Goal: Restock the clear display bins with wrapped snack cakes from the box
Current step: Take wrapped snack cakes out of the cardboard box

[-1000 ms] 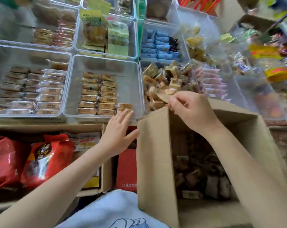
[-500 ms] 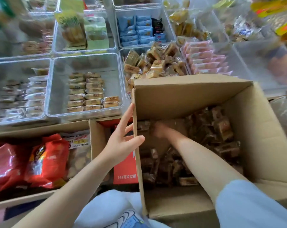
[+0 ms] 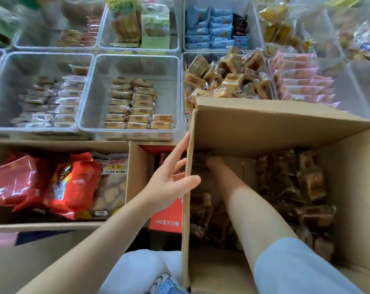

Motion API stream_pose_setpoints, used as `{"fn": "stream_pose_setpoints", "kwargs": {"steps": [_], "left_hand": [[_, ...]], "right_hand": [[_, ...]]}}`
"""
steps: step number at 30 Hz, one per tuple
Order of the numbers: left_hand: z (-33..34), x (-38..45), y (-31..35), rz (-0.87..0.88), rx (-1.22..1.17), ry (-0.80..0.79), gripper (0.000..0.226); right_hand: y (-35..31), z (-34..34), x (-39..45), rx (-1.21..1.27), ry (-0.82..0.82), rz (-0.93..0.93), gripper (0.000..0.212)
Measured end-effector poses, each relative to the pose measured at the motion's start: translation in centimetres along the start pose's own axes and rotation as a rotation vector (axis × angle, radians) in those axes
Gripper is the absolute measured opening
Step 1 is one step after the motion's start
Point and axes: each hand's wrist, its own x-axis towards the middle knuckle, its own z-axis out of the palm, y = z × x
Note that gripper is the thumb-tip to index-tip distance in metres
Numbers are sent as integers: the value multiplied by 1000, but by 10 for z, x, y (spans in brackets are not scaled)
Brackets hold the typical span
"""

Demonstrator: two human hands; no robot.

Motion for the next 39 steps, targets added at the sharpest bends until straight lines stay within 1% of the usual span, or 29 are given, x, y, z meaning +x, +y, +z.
{"fn": "stream_pose_setpoints", "kwargs": {"steps": [2,4,6,8,10,12,13,14,16,18,19,20,21,22,23,24,26,28,30,32,33,34,35,36,37,38,39], "left_hand": [[0,1,-1,6,-6,3,85],[0,1,-1,24,-16,-10,85],[0,1,0,34,9,-15,86],[-1,-1,6,60,102,36,89],[-5,-1,16,222,306,107,92],[-11,2,30,438,485,110,95],[-15,5,38,505,536,95,93],[-19,7,48,548,570,78,88],[-30,9,63,635,636,60,70],[-47,9,75,701,652,59,48],[-57,9,80,690,629,66,39],[-67,8,83,643,579,75,31],[-78,6,85,561,499,85,20],[-88,6,85,447,378,87,12],[-99,7,82,316,253,90,11],[-109,9,79,215,169,104,22],[-130,14,65,130,140,117,39],[-147,19,52,87,110,137,48],[-164,24,38,63,88,163,45],[-181,31,22,42,93,252,32],[-192,36,11,37,118,319,29],[-202,40,-1,22,190,380,31],[-213,46,-15,-2,331,419,38],[-223,50,-30,-25,524,422,48],[-232,54,-45,-60,725,386,57],[-237,55,-60,-104,883,330,61],[-238,55,-73,-128,980,281,60]], "right_hand": [[-8,-9,-9,-77,-35,-9,21],[-22,-31,-30,-225,-85,-50,22],[-38,-57,-60,-279,-223,-64,24],[-54,-77,-104,-276,-347,-130,31],[-67,-88,-145,-219,-417,-214,37],[-76,-89,-181,-159,-458,-283,39],[-79,-87,-195,-124,-488,-302,41],[-82,-84,-206,-86,-523,-315,43],[-91,-72,-223,-39,-610,-322,45],[-101,-57,-233,-96,-668,-308,43],[-106,-49,-238,-168,-658,-298,46],[-112,-41,-241,-258,-605,-299,52],[-118,-32,-244,-352,-510,-325,56],[-124,-23,-245,-425,-397,-381,55],[-129,-13,-246,-457,-299,-456,52],[-134,0,-246,-452,-250,-531,47],[-141,27,-242,-509,-263,-640,36],[-146,55,-231,-668,-341,-666,27],[-151,82,-216,-740,-393,-640,28],[-156,104,-199,-762,-375,-623,29],[-159,113,-188,-785,-337,-628,30],[-163,119,-176,-813,-279,-644,30],[-168,125,-163,-843,-197,-674,31],[-175,131,-149,-887,-100,-710,32],[-182,137,-135,-951,-3,-747,34],[-190,143,-121,-1026,91,-772,35],[-198,150,-108,-1105,179,-792,34]]}}
